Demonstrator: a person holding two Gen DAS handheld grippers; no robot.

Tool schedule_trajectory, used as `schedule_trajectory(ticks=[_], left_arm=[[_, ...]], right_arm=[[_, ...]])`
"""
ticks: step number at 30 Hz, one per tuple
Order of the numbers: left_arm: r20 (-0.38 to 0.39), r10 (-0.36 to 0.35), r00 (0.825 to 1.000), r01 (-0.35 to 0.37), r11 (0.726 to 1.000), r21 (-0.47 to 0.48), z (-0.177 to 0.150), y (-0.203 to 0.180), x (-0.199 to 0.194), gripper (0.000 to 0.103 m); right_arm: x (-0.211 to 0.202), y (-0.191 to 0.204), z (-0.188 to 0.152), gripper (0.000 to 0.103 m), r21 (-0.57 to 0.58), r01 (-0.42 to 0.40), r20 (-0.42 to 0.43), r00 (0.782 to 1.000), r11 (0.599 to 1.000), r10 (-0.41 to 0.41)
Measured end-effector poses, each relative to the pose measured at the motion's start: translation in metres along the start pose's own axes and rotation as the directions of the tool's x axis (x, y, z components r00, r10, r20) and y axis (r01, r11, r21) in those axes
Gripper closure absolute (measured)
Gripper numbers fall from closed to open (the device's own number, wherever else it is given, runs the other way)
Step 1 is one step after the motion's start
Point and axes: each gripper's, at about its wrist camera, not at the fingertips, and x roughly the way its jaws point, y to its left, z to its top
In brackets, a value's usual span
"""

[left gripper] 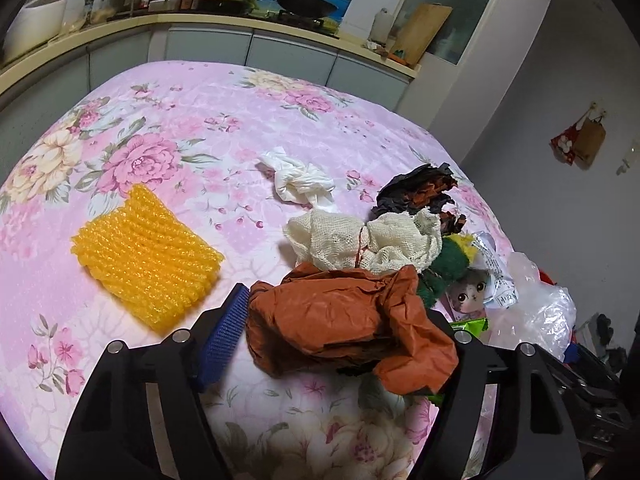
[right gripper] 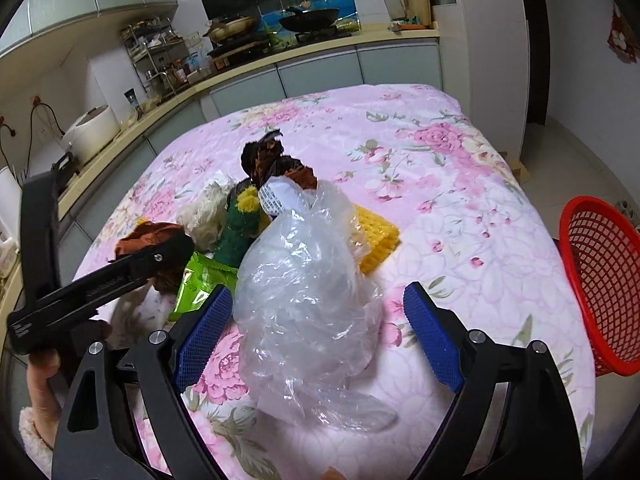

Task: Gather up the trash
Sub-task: 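Grasp the brown cloth with the left tool while the right tool grasps the clear plastic bag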

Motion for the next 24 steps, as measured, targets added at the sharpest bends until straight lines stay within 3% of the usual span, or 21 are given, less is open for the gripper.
schedule_trajectory(ticks=[5, 9, 14, 24], left_arm=[[0.010, -0.006, 1.000, 0.006, 1.000, 0.014, 0.000, -0.003, -0.008, 0.034], [0.033, 0.012, 0.999, -0.013, 0.999, 0.037, 0.000, -0.007, -0.020, 0.034], [0.051, 0.030, 0.998, -0.032, 0.999, 0.043, 0.001, -0.008, -0.030, 0.034], [0.100, 0.020, 0.995, -0.025, 0.999, 0.047, 0.008, -0.013, -0.052, 0.034]], right_arm=[[0.008, -0.001, -0.002, 0.020, -0.002, 0.005, -0.011, 1.000, 1.000, -0.005], [0.008, -0.001, -0.003, 0.040, -0.022, -0.007, -0.017, 1.000, 1.000, 0.006], [0.000, -0.004, -0.002, 0.049, -0.018, -0.003, 0.003, 1.000, 1.000, 0.003], [-0.030, -0.015, 0.006, 0.051, 0.010, -0.023, 0.069, 0.997, 1.000, 0.022]])
